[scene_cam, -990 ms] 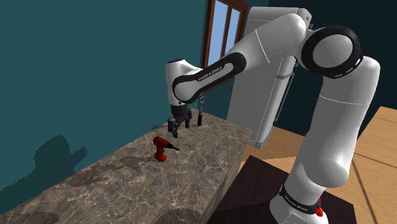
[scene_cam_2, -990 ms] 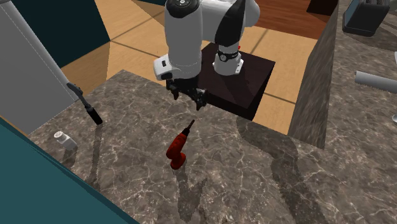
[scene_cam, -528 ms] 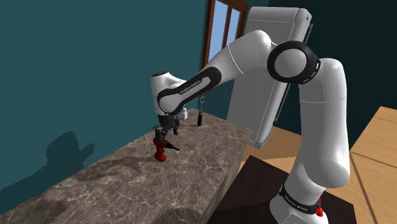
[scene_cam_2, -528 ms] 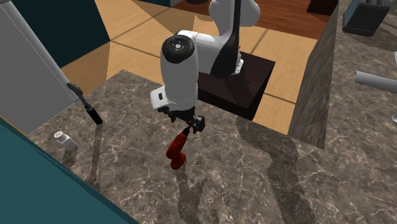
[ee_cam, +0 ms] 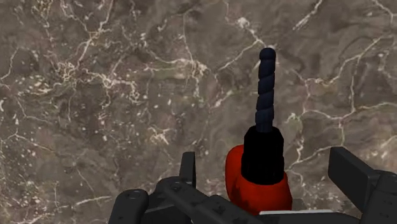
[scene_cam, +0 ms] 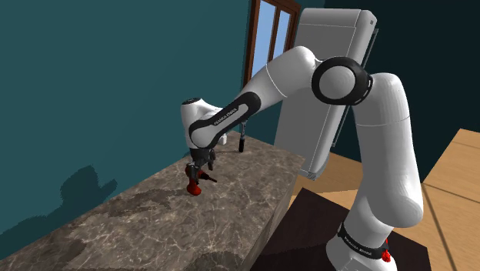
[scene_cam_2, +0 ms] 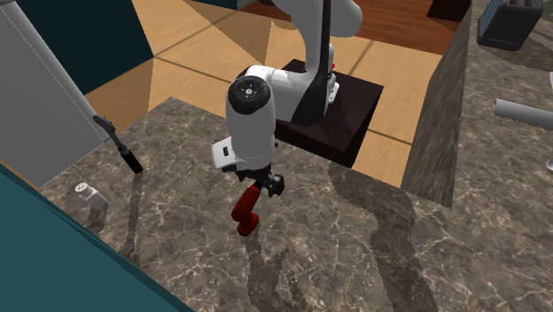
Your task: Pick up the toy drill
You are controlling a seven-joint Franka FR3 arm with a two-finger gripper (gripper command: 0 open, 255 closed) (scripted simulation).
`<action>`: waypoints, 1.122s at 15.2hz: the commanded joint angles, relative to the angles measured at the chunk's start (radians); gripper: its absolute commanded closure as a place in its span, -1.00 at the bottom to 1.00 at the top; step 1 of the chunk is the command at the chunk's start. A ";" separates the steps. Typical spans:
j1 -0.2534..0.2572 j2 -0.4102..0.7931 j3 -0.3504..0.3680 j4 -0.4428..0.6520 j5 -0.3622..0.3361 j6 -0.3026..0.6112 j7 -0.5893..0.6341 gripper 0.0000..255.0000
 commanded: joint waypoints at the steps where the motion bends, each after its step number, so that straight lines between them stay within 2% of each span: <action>1: 0.000 0.006 -0.001 0.001 -0.001 0.006 0.001 -1.00; 2: 0.001 0.009 -0.001 0.003 -0.002 0.006 0.002 1.00; 11: 0.000 0.006 -0.001 0.001 -0.001 0.006 0.001 1.00; 17: -0.003 -0.043 0.005 0.014 0.010 -0.055 -0.010 1.00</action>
